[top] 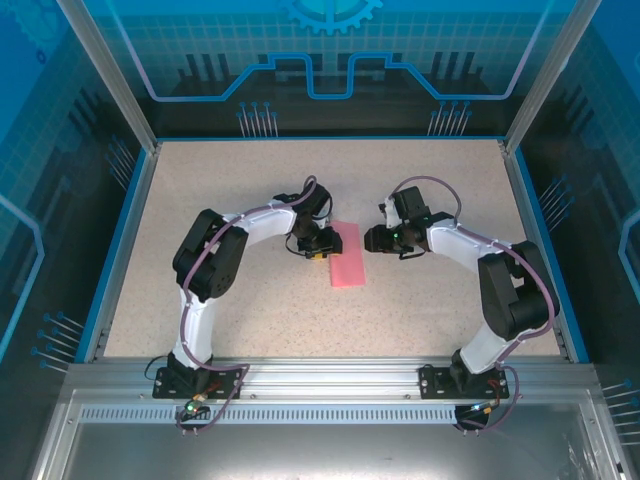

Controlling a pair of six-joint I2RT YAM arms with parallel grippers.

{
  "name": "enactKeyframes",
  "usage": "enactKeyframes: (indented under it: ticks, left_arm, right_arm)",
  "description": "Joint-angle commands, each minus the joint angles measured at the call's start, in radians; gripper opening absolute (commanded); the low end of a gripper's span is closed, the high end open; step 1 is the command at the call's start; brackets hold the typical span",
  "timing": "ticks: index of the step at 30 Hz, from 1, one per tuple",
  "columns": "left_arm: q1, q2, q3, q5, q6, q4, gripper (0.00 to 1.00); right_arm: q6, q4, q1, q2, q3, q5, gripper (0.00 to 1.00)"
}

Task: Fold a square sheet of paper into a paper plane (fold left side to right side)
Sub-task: First fold in half a square sheet of paper at the center of the table, then hold the square sheet of paper at the center of the table.

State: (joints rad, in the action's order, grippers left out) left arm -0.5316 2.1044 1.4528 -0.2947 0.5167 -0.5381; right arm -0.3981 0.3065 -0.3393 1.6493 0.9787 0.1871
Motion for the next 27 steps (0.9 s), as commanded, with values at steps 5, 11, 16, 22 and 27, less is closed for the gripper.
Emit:
enactKeyframes:
  ticks: [5, 11, 16, 22, 27]
  left_arm:
    - [-0.03, 0.106, -0.014, 0.065, -0.031, -0.003, 0.45]
    - [-0.031, 0.102, -0.011, 0.07, -0.032, -0.006, 0.45]
    - [-0.031, 0.101, -0.012, 0.072, -0.03, -0.008, 0.45]
    - [-0.033, 0.098, -0.012, 0.075, -0.029, -0.01, 0.45]
    - [-0.033, 0.098, -0.013, 0.077, -0.029, -0.011, 0.45]
  right_arm:
    - [0.009, 0.019, 0.005, -0.022, -0.011, 0.028, 0.48]
    - [-0.016, -0.008, -0.007, 0.013, -0.009, 0.114, 0.4]
    - [-0.049, -0.05, -0.029, 0.082, 0.005, 0.203, 0.16]
    - [-0.047, -0.029, -0.057, 0.15, 0.048, 0.206, 0.1]
    - [-0.045, -0.008, -0.071, 0.192, 0.074, 0.199, 0.11]
